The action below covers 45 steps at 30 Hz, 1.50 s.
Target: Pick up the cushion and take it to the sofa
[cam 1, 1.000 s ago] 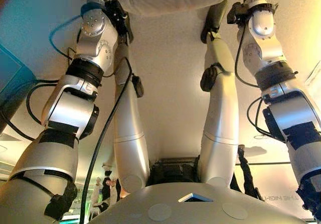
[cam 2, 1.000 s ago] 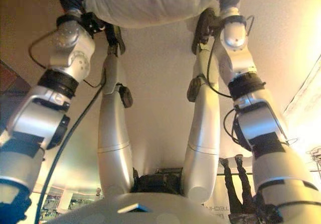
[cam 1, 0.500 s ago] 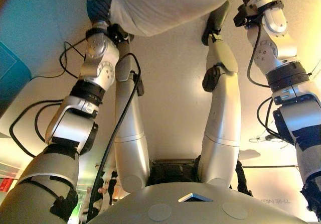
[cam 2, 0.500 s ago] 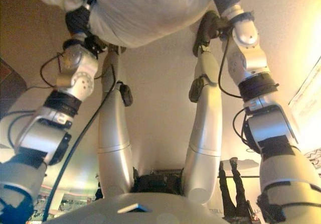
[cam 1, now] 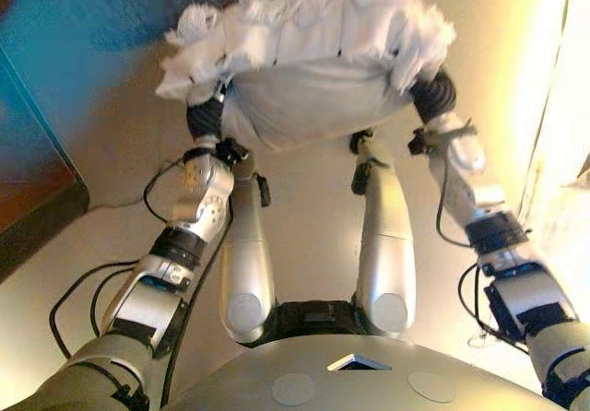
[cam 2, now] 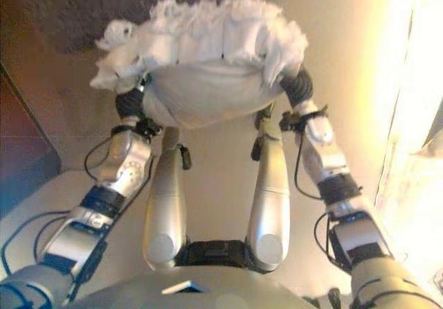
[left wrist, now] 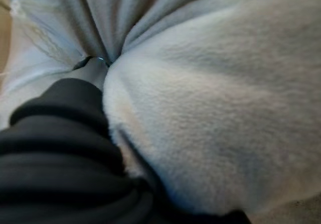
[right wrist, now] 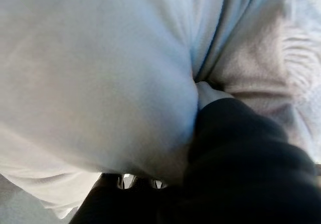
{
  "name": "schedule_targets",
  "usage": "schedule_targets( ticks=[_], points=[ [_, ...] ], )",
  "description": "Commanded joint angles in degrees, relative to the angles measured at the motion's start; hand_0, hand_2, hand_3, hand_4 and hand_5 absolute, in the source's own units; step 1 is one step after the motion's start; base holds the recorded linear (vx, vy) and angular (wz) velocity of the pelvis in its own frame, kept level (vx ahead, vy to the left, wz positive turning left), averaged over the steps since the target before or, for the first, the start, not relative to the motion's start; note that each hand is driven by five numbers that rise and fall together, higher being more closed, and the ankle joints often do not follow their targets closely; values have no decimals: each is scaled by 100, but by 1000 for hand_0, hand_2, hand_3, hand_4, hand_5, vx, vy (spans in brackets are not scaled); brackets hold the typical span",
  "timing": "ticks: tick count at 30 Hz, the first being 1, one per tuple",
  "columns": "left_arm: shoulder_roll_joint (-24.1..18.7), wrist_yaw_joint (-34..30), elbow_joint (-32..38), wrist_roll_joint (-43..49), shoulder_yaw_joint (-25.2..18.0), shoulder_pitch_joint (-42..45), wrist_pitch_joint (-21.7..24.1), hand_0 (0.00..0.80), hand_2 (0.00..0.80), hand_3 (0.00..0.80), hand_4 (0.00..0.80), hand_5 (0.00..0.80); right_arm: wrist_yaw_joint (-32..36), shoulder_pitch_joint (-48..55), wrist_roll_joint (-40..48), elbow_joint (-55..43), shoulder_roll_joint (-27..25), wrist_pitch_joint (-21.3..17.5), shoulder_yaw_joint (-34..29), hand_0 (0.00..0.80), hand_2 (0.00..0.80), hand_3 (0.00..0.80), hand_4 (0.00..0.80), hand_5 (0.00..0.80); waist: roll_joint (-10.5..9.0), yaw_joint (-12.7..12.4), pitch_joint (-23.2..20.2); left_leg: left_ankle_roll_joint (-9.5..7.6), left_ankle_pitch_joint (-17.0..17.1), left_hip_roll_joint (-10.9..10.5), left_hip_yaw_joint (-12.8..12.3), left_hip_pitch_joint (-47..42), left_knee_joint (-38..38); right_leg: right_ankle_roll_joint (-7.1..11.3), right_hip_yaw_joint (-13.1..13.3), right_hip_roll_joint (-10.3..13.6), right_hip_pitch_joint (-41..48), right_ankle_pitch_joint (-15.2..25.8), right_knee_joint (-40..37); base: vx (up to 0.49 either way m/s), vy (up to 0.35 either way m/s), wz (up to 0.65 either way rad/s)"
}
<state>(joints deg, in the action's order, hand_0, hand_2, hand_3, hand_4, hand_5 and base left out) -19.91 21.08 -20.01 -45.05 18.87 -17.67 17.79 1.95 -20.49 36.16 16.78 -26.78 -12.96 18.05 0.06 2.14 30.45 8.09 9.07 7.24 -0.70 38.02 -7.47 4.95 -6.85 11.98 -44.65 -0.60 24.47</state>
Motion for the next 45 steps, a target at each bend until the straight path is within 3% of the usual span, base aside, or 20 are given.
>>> schedule_targets(
  ticks=[1, 5, 11, 17, 23, 31, 37, 41, 45],
  points=[
    [11, -270, 1365, 397, -200, 177, 427, 800, 800, 800, 800, 800, 414, 568, -596, -1327, 112, -492, -119, 800, 800, 800, 800, 800, -120, -131, -65, 1, -246, 174, -205, -614, -393, 510, -190, 340, 1161, 845, -1208, 72, -9, -14],
    [-42, -551, 1854, 578, -438, 883, 597, 800, 800, 800, 800, 800, 251, 1240, -1016, -1918, 230, -529, -289, 800, 800, 800, 800, 800, -138, -171, -334, -84, -321, 168, -326, -1328, -194, 541, -232, 416, 1898, 803, -1422, 74, -2, -2],
    [-151, -776, 2955, 859, -596, 2009, 981, 800, 800, 800, 800, 800, 12, 2170, -1657, -2940, 226, -775, -428, 800, 800, 800, 800, 800, -132, -246, -1118, -170, -355, 186, -488, -2592, 512, 569, -360, 346, 3292, 772, -2132, 109, 4, -5],
    [-215, -877, 3441, 827, -590, 2501, 935, 800, 800, 800, 800, 800, -234, 2541, -2161, -3524, 21, -829, -455, 800, 800, 800, 800, 800, -136, -319, -1944, -195, -329, 259, -544, -3503, 1007, 565, -512, 273, 4193, 818, -2618, 184, -4, 9],
    [-255, -909, 3639, 874, -593, 2664, 795, 800, 800, 800, 800, 800, -273, 2621, -2104, -3765, -9, -589, -476, 800, 800, 800, 800, 800, -139, -342, -2375, -172, -424, 342, -540, -4050, 1247, 517, -696, 177, 4811, 707, -2844, 115, -13, 12],
    [-295, -952, 3670, 883, -642, 2764, 564, 800, 800, 800, 800, 800, -225, 2787, -1892, -3786, 20, -421, -472, 800, 800, 800, 800, 800, -161, -338, -2570, -191, -499, 347, -463, -4227, 1247, 444, -728, 88, 5113, 544, -2864, 46, -13, 3],
    [-393, -1108, 3616, 711, -725, 2804, 401, 800, 800, 800, 800, 800, -378, 2823, -1824, -3709, -4, -333, -461, 800, 800, 800, 800, 800, -145, -309, -2519, -198, -409, 429, -275, -4235, 1247, 272, -504, -153, 5132, 273, -2621, 11, -85, 1],
    [-408, -1081, 3599, 618, -792, 2816, 424, 800, 800, 800, 800, 800, -373, 2738, -1839, -3629, -47, -287, -366, 800, 800, 800, 800, 800, -148, -364, -2451, -80, -239, 639, -241, -4238, 1247, 158, -502, -300, 5178, 208, -2600, -9, -166, 6],
    [-378, -1048, 3632, 588, -810, 2832, 554, 800, 800, 800, 800, 800, -419, 2636, -1787, -3588, -185, -308, -300, 800, 800, 800, 800, 800, -189, -404, -2293, 50, -47, 932, -371, -4231, 1056, 33, -485, -419, 5122, 214, -2521, -60, -161, -3]
  ],
)
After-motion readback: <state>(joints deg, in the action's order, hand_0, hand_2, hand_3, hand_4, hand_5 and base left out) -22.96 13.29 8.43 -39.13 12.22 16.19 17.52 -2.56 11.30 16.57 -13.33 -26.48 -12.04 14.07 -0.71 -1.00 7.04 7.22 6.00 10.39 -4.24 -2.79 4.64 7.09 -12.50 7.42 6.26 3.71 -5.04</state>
